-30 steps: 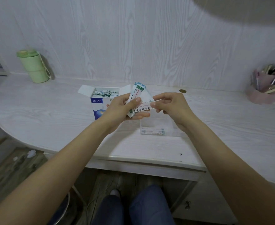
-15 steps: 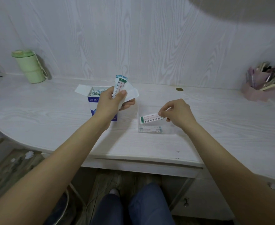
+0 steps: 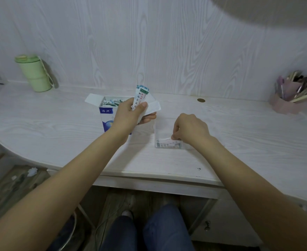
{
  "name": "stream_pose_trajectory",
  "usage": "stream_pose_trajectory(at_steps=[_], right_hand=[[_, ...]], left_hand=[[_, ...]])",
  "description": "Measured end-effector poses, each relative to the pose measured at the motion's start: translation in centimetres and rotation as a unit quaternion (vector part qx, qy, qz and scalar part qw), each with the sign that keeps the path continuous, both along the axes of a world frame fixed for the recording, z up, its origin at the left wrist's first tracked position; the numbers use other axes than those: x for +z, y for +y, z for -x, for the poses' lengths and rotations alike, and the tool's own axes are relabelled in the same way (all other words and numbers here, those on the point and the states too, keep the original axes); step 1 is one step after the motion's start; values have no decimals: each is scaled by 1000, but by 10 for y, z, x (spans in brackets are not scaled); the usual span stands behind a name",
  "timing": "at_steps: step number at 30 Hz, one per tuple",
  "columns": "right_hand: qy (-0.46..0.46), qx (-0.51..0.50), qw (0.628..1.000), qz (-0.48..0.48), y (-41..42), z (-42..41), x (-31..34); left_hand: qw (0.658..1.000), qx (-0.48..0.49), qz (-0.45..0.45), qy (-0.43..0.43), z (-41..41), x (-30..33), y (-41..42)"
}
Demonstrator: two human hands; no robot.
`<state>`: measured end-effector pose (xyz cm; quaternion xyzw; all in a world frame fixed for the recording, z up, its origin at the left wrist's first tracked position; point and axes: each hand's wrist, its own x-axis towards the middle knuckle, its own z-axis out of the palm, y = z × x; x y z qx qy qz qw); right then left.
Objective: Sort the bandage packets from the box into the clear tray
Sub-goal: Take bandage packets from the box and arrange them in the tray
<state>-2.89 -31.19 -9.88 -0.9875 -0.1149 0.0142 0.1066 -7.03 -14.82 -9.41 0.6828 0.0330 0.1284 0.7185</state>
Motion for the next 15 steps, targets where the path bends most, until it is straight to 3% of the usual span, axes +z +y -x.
stream_pose_trajectory(at_steps=[8, 11, 13, 15], right_hand=[[14, 70, 997, -4, 1, 0, 0], [34, 79, 980, -178, -3, 1, 3], [55, 61, 930, -357, -5, 5, 8], [82, 53, 879, -466, -6, 9, 13]], left_hand=[[1000, -19, 8, 6, 2, 4, -3], [1000, -27, 11, 3, 2, 3, -2], [999, -32, 11, 8, 2, 2, -1], [998, -55, 8, 19, 3, 0, -1]])
